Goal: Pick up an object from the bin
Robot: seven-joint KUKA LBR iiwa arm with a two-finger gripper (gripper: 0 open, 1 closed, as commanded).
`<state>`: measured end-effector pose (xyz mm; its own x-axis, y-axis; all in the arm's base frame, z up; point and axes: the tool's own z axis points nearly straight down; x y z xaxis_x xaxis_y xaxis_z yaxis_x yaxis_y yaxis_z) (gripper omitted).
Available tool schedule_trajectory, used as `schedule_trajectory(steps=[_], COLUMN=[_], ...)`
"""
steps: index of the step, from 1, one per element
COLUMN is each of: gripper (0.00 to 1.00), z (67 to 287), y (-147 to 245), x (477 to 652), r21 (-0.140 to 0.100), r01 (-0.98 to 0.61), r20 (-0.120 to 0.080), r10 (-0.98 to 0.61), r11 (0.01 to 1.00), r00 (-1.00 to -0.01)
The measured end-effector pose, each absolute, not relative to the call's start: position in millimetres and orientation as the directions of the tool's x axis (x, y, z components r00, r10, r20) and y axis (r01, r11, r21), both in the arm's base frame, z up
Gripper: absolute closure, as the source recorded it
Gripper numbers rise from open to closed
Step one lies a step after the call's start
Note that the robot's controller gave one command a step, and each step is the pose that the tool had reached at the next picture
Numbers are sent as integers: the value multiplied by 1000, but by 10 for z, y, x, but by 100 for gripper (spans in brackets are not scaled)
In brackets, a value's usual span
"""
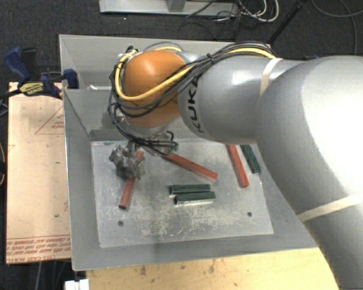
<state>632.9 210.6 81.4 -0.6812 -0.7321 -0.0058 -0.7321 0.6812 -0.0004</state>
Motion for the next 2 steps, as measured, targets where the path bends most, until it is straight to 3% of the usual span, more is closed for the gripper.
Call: schedule_trajectory(steps=[1, 2], gripper=[100, 0], z=[858, 721], y=[2122, 2002], x=[6445, 6166], r21=[0, 0], r01=[-724, -703], r20=[-6, -8], r10=[-724, -703], r11=[690, 711], r00=[-690, -711])
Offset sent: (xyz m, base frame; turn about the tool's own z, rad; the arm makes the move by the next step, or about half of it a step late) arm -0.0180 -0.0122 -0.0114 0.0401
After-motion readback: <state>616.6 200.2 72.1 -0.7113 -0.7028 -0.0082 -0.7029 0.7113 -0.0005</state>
